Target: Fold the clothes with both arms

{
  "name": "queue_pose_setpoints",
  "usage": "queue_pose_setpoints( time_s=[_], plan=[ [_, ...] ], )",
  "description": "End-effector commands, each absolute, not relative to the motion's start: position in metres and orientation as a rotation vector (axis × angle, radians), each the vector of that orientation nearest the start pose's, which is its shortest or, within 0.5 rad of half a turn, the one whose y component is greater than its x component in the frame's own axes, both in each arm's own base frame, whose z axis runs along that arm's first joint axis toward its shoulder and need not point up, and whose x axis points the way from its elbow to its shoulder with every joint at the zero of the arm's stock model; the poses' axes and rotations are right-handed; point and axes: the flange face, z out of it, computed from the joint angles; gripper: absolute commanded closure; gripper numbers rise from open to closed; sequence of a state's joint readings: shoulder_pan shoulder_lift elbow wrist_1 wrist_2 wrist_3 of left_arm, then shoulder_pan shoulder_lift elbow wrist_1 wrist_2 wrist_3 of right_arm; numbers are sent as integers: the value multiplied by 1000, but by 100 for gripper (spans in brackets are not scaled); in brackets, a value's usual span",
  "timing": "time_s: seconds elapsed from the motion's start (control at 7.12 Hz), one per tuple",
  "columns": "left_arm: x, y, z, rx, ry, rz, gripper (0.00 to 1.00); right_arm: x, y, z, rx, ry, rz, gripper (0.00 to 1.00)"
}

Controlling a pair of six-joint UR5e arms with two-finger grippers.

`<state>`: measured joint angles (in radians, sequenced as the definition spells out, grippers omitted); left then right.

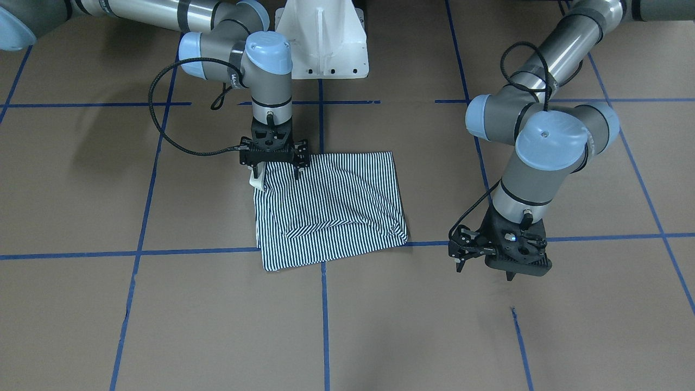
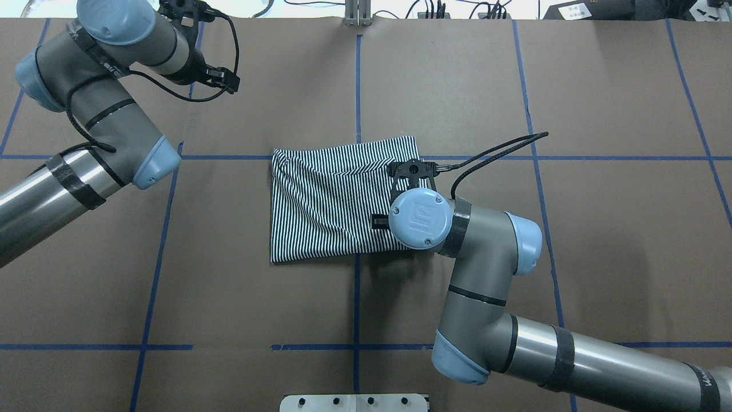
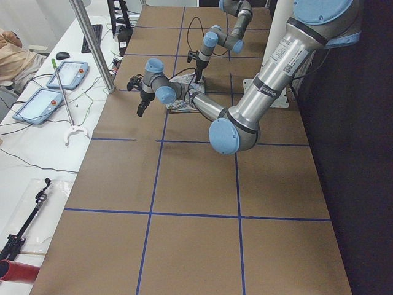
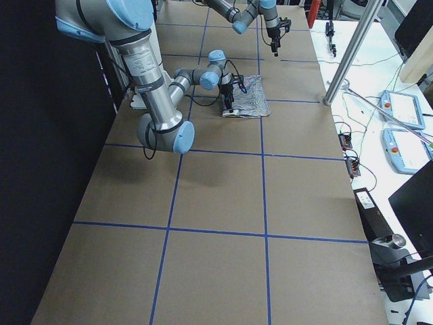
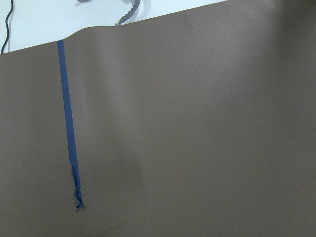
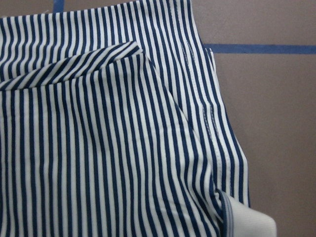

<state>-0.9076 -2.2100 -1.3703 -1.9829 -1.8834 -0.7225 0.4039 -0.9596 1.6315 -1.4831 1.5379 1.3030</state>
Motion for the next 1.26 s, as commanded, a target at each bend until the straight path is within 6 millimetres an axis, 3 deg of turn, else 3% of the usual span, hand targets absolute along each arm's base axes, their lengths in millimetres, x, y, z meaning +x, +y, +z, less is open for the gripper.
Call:
queue_pose_setpoints(
  time_s=[0.0, 0.28, 0.56, 0.84, 0.98, 1.12],
  plan=[
    [377, -651, 326, 461, 763, 75, 0, -586, -399, 277, 289, -732, 141, 0],
    [377, -648, 321, 457, 775, 52, 0, -586, -398, 276, 291, -736, 138, 0],
    [372, -642, 324, 461, 778, 53, 0, -561, -426, 260, 285, -758, 150, 0],
    [354, -619, 328, 478, 791, 65, 0, -487, -468, 235, 229, -777, 105, 0],
    [340, -606, 321, 493, 797, 76, 0, -436, -481, 218, 214, -775, 69, 0],
    [308, -599, 329, 484, 801, 126, 0, -387, -496, 211, 190, -769, 38, 0]
  ],
)
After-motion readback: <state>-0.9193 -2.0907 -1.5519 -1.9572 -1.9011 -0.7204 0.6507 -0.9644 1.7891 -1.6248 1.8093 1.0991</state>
